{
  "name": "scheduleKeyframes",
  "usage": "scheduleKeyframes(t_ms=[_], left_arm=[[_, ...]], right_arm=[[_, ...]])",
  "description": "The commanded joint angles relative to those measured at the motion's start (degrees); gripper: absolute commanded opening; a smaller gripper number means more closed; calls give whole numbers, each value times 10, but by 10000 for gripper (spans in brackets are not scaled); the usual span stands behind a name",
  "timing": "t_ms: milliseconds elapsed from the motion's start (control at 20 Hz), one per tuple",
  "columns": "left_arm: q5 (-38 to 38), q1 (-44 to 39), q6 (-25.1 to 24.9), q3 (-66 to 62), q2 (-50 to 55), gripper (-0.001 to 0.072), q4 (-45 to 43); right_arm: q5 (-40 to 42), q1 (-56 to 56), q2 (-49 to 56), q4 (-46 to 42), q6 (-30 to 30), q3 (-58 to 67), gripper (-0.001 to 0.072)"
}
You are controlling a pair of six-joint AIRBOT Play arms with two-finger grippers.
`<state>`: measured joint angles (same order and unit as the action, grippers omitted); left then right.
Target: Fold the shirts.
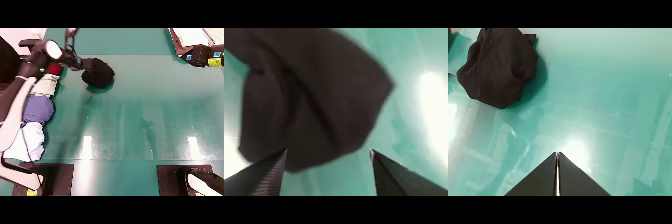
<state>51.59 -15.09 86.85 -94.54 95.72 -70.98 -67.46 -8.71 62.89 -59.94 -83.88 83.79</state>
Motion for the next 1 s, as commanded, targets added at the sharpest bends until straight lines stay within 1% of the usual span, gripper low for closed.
scheduleKeyframes(t_ms=[0,100,200,250,300,350,500,550,650,800,850,950], left_arm=[[-49,0,1,0,87,625,69],[-80,0,-4,-1,106,624,103],[-96,0,-3,-2,106,608,105],[-95,0,-3,-10,105,385,104],[-85,0,-3,-21,103,121,103],[-67,0,-5,-40,103,26,101],[21,0,-25,-141,94,22,80],[38,0,-25,-176,76,22,64],[47,0,-26,-225,20,22,39],[58,-3,-34,-237,-105,22,0],[80,-10,-38,-237,-139,22,-13],[154,-37,-45,-237,-188,21,-45]], right_arm=[[-1,0,0,0,0,0,14],[0,0,0,0,0,0,14],[0,0,0,0,0,0,14],[0,0,0,0,0,0,14],[0,0,0,0,0,0,14],[0,0,0,0,0,1,14],[18,4,-15,0,0,1,14],[33,6,-25,-1,0,1,14],[58,20,-54,0,0,1,14],[74,41,-97,0,0,1,13],[75,49,-109,0,0,1,14],[73,61,-124,0,0,1,14]])
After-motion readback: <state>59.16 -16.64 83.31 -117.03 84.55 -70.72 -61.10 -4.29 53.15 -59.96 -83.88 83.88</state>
